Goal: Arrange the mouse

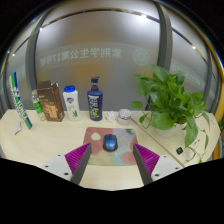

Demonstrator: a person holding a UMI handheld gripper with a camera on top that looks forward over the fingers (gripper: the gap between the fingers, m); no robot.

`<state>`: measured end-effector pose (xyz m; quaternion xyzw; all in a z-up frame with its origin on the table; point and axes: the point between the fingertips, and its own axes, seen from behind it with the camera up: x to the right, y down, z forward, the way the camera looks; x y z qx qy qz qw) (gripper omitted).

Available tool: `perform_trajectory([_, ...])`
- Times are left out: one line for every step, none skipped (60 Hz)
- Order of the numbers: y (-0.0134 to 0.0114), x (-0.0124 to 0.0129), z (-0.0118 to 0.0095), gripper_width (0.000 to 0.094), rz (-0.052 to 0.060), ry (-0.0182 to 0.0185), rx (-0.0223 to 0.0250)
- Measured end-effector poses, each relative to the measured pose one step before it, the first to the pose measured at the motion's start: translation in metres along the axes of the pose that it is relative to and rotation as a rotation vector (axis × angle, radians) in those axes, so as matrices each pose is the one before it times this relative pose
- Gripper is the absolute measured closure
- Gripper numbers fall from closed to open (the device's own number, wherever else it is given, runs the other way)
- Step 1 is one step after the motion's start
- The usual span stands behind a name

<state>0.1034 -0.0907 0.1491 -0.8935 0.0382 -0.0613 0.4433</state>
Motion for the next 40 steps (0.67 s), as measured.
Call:
perform_trajectory([-0.00004, 0.00051, -0.00912, 0.0081, 0.0013, 0.00437, 0.00351])
perform_trajectory([0.00003, 0.00028, -0.00928, 0.0081, 0.0011, 0.00458, 0.00353])
perform_trajectory([0.00039, 0.00037, -0.00915, 0.008, 0.0005, 0.00424, 0.00279])
perform_trajectory([0.00065, 0.00031, -0.00895, 0.0081, 0.0, 0.004, 0.00156])
perform_trajectory([0.00184, 0.00164, -0.00708, 0.0079, 0.0006, -0.00039, 0.00773])
perform_trajectory([0.00019, -0.00052, -0.01016, 0.0078, 0.0005, 0.00558, 0.00021])
perform_trajectory([0.00064, 0.00017, -0.00899, 0.008, -0.0002, 0.004, 0.00276])
perform_trajectory([0.00093, 0.00021, -0.00851, 0.008, -0.0005, 0.00463, 0.00228])
perform_trajectory([0.00108, 0.00016, -0.00835, 0.008, -0.0009, 0.00437, 0.00255])
perform_trajectory([0.00115, 0.00037, -0.00821, 0.0082, -0.0004, 0.00415, 0.00242])
perform_trajectory([0.00119, 0.00042, -0.00781, 0.0081, -0.0001, 0.00422, 0.00311])
perform_trajectory([0.00191, 0.00094, -0.00646, 0.0079, -0.0007, 0.00312, 0.00593])
perform_trajectory([0.00163, 0.00011, -0.0076, 0.0081, -0.0013, 0.00456, 0.00145])
perform_trajectory([0.00254, 0.00009, -0.00631, 0.0083, -0.0007, 0.00201, 0.00125])
perform_trajectory([0.00182, -0.00062, -0.00692, 0.0083, -0.001, 0.00144, 0.00148])
perform_trajectory([0.00157, -0.00066, -0.00634, 0.0084, 0.0003, 0.00072, 0.0033])
perform_trajectory([0.00157, -0.00041, -0.00615, 0.0084, 0.0012, 0.00151, 0.00363])
perform_trajectory([0.00191, -0.00034, -0.00598, 0.0081, 0.0008, 0.00237, 0.0017])
perform_trajectory([0.00225, -0.0006, -0.00571, 0.0082, 0.0008, 0.00099, 0.00023])
perform_trajectory([0.00173, -0.00126, -0.00617, 0.0082, 0.0007, 0.00059, -0.00185])
perform_trajectory([0.00266, -0.00031, -0.00496, 0.0082, 0.0008, -0.00134, 0.00335])
perform_trajectory([0.00178, -0.00074, -0.00488, 0.0081, 0.0008, -0.00005, 0.00193])
perform_trajectory([0.00166, -0.00065, -0.00494, 0.0081, -0.0003, 0.0007, 0.00159])
perform_trajectory([0.00153, -0.0005, -0.00447, 0.0081, -0.001, 0.00171, 0.00126])
perform_trajectory([0.00152, -0.00011, -0.00415, 0.0081, -0.0011, 0.00239, 0.00132])
perform_trajectory([0.00127, -0.00021, -0.00378, 0.0081, -0.0003, 0.00231, 0.00123])
perform_trajectory([0.00167, -0.00052, -0.00356, 0.0084, 0.0004, 0.00039, -0.00069])
perform_trajectory([0.00171, -0.00079, -0.00285, 0.0083, 0.0011, -0.00116, -0.0014])
perform_trajectory([0.00148, -0.00077, -0.00276, 0.0083, 0.0017, -0.00099, -0.00077])
perform_trajectory([0.00105, -0.0004, -0.00245, 0.0083, 0.0019, 0.0009, 0.00068])
perform_trajectory([0.00025, -0.00088, -0.00146, 0.0082, 0.002, 0.00296, 0.0001])
perform_trajectory([0.002, 0.00076, -0.00327, 0.0081, 0.0003, 0.00194, 0.00175])
perform_trajectory([0.0003, -0.0003, -0.00202, 0.0081, 0.0001, 0.00203, -0.00094])
perform_trajectory([0.00057, -0.00032, -0.00179, 0.0083, 0.0003, 0.00157, -0.00103])
perform_trajectory([0.00069, -0.00024, -0.00168, 0.0084, -0.0001, 0.00103, -0.00081])
perform_trajectory([0.00025, -0.00037, -0.00153, 0.0084, -0.0005, 0.00036, 0.00025])
perform_trajectory([0.00001, -0.00049, -0.00141, 0.0085, 0.0007, -0.00047, 0.00054])
perform_trajectory([0.00003, -0.0008, -0.00118, 0.0083, 0.0012, -0.00102, 0.00003])
perform_trajectory([0.00109, -0.00102, 0.0002, 0.0083, 0.0003, -0.00174, 0.0028])
perform_trajectory([0.00011, -0.00139, -0.0007, 0.0082, -0.0002, -0.00259, -0.00046])
